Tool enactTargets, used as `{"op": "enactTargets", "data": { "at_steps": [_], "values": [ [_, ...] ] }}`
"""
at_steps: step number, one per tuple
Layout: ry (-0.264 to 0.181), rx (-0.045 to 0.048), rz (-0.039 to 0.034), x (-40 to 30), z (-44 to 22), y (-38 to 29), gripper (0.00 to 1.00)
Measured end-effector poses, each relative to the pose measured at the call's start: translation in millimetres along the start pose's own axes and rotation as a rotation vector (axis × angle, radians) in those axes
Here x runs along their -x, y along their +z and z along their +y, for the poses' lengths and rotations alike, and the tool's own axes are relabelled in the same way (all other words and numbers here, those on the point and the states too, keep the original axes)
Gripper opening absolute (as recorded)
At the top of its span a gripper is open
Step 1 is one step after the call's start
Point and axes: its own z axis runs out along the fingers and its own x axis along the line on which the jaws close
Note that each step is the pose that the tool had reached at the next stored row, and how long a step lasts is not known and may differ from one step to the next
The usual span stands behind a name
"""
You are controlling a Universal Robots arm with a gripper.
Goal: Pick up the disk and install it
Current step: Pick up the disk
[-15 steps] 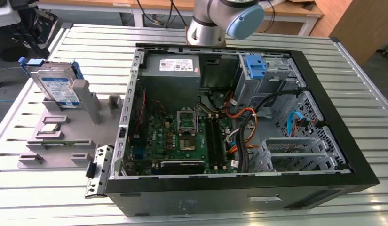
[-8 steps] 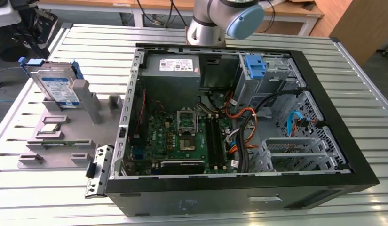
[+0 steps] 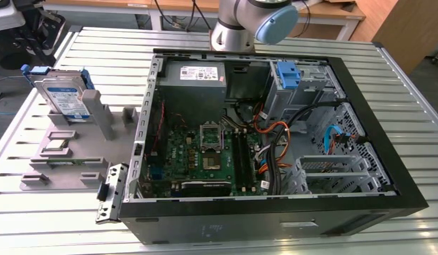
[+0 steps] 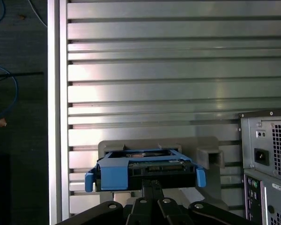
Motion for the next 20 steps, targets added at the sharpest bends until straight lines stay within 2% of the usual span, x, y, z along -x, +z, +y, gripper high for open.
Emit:
{"op": "enactTargets", "data": {
  "at_steps": [20],
  "values": [
    [-0.016, 0.0004, 0.0011, -0.2, 0.0, 0.0, 0.1]
  ]
}}
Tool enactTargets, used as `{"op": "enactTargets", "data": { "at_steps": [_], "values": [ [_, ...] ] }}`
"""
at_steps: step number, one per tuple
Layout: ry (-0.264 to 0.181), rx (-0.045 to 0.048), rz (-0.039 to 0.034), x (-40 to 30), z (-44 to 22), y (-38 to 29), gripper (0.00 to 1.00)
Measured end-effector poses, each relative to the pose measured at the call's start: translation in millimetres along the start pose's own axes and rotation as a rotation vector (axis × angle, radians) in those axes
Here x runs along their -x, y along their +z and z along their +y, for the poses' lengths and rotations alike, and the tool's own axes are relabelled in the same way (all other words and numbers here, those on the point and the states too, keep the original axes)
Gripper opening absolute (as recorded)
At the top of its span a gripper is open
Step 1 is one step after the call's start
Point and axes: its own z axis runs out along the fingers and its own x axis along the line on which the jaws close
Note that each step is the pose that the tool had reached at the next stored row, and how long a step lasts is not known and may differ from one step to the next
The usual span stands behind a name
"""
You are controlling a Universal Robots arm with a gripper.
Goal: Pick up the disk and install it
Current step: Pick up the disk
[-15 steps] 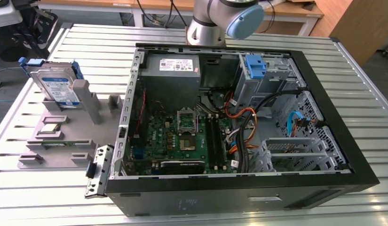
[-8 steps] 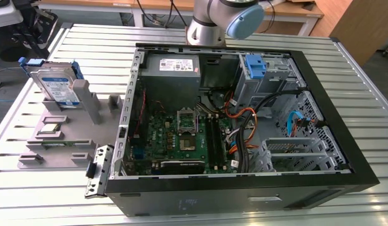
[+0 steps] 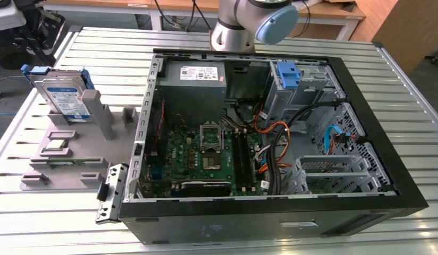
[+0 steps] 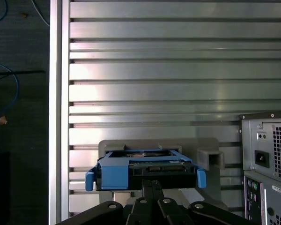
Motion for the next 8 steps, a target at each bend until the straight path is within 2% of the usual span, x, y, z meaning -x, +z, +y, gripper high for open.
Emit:
{"op": "enactTargets", "data": {
  "at_steps": [8],
  "values": [
    [-0.019, 0.0006, 0.0009, -0.1, 0.1, 0.0, 0.1]
  ]
}}
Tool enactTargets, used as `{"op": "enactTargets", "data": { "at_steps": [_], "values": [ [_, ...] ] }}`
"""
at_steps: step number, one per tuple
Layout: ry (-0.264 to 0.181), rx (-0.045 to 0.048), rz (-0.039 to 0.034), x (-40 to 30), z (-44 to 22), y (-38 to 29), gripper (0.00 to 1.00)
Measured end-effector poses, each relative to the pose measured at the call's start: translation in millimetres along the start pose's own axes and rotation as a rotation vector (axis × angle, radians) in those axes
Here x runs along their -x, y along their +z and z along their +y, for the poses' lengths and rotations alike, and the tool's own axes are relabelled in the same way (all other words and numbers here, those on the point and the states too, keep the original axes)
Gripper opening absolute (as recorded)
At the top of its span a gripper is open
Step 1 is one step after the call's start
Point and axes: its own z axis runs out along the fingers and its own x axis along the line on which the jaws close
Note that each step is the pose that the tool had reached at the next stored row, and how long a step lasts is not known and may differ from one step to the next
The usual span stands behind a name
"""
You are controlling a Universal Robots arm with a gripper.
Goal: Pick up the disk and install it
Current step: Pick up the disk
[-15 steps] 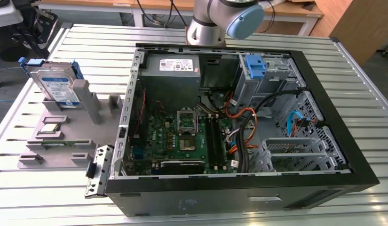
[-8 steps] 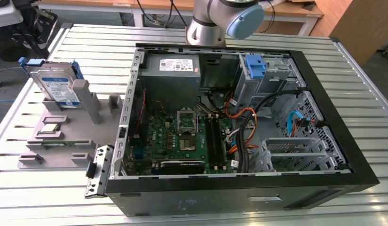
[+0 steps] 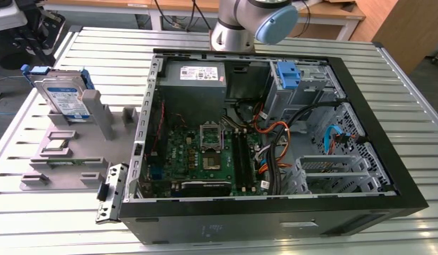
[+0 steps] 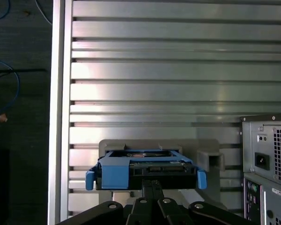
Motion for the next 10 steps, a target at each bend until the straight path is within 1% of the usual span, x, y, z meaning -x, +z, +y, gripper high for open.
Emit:
{"op": "enactTargets", "data": {
  "at_steps": [10],
  "values": [
    [-0.02, 0.0005, 0.0002, 0.0, 0.0, -0.1, 0.1]
  ]
}}
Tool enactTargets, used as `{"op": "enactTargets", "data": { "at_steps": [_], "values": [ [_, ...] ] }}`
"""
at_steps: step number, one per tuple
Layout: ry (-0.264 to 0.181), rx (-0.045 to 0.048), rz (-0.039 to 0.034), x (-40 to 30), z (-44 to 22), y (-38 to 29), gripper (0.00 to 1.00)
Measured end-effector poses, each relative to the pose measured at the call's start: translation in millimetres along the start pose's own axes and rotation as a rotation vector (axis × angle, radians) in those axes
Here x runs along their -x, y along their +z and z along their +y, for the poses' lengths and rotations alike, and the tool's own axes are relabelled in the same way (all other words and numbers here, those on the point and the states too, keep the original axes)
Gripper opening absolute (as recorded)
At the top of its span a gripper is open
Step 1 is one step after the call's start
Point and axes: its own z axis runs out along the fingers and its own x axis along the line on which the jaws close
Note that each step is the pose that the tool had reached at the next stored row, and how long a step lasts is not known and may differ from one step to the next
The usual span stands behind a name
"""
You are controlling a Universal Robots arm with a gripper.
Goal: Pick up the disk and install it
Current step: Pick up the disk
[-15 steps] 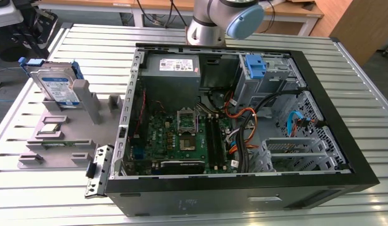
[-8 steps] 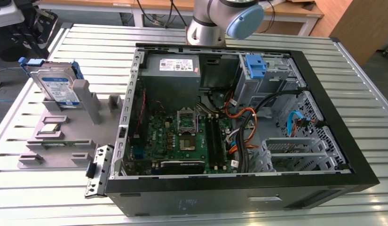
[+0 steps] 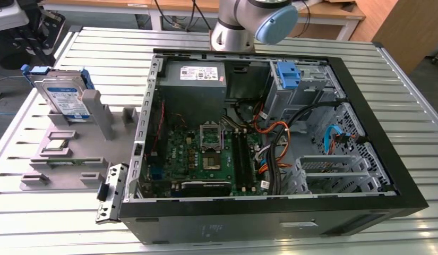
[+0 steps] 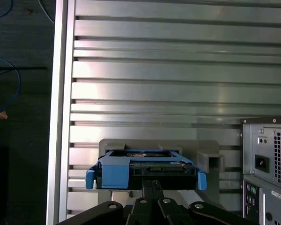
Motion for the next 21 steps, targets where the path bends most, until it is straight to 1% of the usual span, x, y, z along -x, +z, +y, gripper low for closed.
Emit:
{"op": "enactTargets", "data": {
  "at_steps": [6, 11, 21],
  "values": [
    [-0.01, 0.0003, 0.0001, 0.0, 0.0, 0.0, 0.1],
    [-0.028, 0.0008, 0.0004, 0.0, 0.0, 0.0, 0.1],
    [-0.094, 0.0045, 0.0035, 0.0, 0.0, 0.1, 0.1]
  ]
}}
